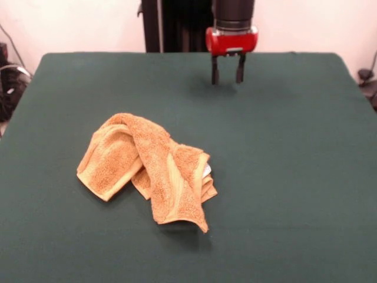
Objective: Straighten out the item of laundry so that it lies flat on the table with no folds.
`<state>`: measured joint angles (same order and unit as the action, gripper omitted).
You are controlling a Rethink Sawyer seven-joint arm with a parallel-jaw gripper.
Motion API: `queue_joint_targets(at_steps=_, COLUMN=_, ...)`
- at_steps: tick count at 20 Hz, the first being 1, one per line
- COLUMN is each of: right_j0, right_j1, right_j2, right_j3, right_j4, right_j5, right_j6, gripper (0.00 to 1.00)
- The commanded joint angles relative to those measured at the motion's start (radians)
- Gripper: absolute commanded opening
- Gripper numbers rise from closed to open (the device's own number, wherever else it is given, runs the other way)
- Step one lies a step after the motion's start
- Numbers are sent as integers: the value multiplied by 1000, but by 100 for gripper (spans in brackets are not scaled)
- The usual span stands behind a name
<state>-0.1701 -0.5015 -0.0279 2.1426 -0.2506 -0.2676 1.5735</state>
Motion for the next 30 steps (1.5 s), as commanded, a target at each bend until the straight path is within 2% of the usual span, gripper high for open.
queue_joint_targets(at_steps=1, right_j0=-5, right_j1=-114, right_j2=149, right_j3=-196, right_j4=17, right_j5=181, right_j6=77, gripper=100)
queue_joint_targets(at_steps=4, right_j0=-37, right_j1=-181, right_j2=213, right_j3=-203, right_j4=18, right_j5=274, right_j6=62, gripper=100)
queue_joint_targets(at_steps=6, right_j0=-67, right_j1=-212, right_j2=261, right_j3=-197, right_j4=55, right_j5=359, right_j6=78, gripper=100)
queue_joint_targets(at_steps=8, right_j0=-21, right_j1=-242, right_j2=198, right_j3=-232, right_j4=86, right_j5=426, right_j6=82, gripper=100)
queue_joint_targets(at_steps=10, right_j0=-66, right_j1=-269, right_j2=266, right_j3=-223, right_j4=84, right_j5=470, right_j6=72, gripper=100)
queue_joint_targets(at_steps=12, right_j0=-25, right_j1=-282, right_j2=214, right_j3=-251, right_j4=115, right_j5=590, right_j6=83, gripper=100)
queue_joint_targets(at_steps=14, right_j0=-7, right_j1=-285, right_j2=193, right_j3=-278, right_j4=98, right_j5=630, right_j6=72, gripper=100)
queue_joint_targets(at_steps=17, right_j0=-20, right_j1=-230, right_j2=184, right_j3=-306, right_j4=67, right_j5=665, right_j6=50, gripper=100)
queue_joint_targets(at_steps=20, right_j0=-26, right_j1=-129, right_j2=125, right_j3=-329, right_j4=9, right_j5=567, right_j6=80, gripper=100)
queue_joint_targets(at_steps=24, right_j0=-64, right_j1=-43, right_j2=106, right_j3=-315, right_j4=-20, right_j5=463, right_j6=102, gripper=100)
queue_joint_targets(at_steps=28, right_j0=-99, right_j1=11, right_j2=114, right_j3=-346, right_j4=-46, right_j5=410, right_j6=78, gripper=100)
queue_joint_targets(at_steps=30, right_j0=-104, right_j1=14, right_j2=121, right_j3=-381, right_j4=-52, right_j5=451, right_j6=54, gripper=100)
